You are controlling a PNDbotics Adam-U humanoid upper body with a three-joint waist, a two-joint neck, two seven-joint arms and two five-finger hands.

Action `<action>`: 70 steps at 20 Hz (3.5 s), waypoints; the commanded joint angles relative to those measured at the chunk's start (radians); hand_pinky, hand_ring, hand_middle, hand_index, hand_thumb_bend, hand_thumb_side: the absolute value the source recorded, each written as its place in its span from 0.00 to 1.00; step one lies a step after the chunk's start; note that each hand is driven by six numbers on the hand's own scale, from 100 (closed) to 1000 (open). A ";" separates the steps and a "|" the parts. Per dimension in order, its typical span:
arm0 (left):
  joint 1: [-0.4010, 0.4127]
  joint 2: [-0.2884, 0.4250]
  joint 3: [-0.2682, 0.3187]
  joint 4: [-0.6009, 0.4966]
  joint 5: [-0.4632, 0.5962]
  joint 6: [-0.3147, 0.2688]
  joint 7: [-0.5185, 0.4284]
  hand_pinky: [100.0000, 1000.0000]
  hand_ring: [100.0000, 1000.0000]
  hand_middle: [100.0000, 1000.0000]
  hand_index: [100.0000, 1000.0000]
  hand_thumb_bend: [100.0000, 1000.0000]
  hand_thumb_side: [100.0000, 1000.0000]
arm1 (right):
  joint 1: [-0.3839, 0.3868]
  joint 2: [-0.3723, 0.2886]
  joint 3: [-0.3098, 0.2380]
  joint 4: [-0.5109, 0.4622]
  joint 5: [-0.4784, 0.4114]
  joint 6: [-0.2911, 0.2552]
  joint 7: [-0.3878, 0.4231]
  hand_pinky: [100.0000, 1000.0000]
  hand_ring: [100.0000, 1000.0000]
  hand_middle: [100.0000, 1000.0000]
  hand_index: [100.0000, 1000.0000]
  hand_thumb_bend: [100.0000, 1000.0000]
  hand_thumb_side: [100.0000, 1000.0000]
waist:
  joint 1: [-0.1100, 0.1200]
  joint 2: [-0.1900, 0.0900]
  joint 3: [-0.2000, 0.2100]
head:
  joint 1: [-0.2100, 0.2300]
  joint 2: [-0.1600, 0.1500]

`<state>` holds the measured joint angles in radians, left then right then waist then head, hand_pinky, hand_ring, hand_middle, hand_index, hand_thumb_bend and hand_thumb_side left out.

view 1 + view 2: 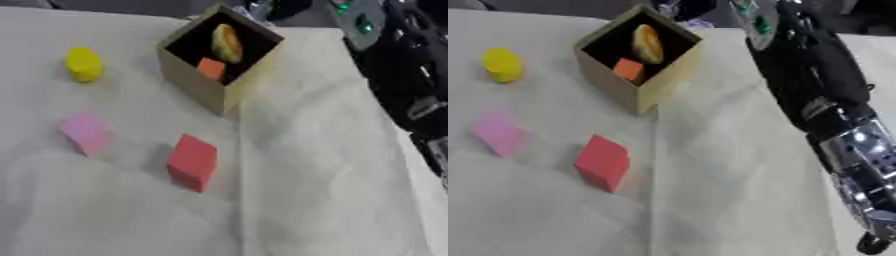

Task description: Pick up objects on the table and place them in the box.

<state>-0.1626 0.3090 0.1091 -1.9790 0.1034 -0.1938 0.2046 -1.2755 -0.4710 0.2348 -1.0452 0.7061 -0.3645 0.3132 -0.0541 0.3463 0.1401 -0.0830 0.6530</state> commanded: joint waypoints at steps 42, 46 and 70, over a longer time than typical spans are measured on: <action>-0.701 0.709 -0.433 0.599 -0.512 -0.370 -0.877 0.84 0.79 0.72 0.86 0.64 0.27 | 0.639 -0.482 -0.211 -0.951 -0.507 0.302 -0.226 0.87 0.85 0.70 0.83 0.00 0.22 | 0.064 -0.035 -0.087 | 0.068 0.024; -0.714 0.701 -0.485 0.598 -0.484 -0.366 -0.928 0.84 0.78 0.72 0.87 0.62 0.32 | 0.637 -0.479 -0.208 -0.948 -0.505 0.302 -0.224 0.87 0.85 0.70 0.83 0.00 0.23 | 0.068 -0.033 -0.089 | 0.067 0.023; -0.754 0.619 -0.578 0.781 -0.425 -0.334 -1.111 0.84 0.78 0.73 0.85 0.57 0.29 | 0.640 -0.458 -0.212 -0.932 -0.512 0.307 -0.236 0.87 0.84 0.68 0.82 0.00 0.27 | 0.081 -0.023 -0.097 | 0.076 0.019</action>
<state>-0.9000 0.8994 -0.4741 -1.1972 -0.3230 -0.3645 -0.7428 -0.6237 -0.9106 0.0371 -1.9773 0.1985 -0.0568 0.0828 0.0259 0.3421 0.0425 -0.0101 0.6770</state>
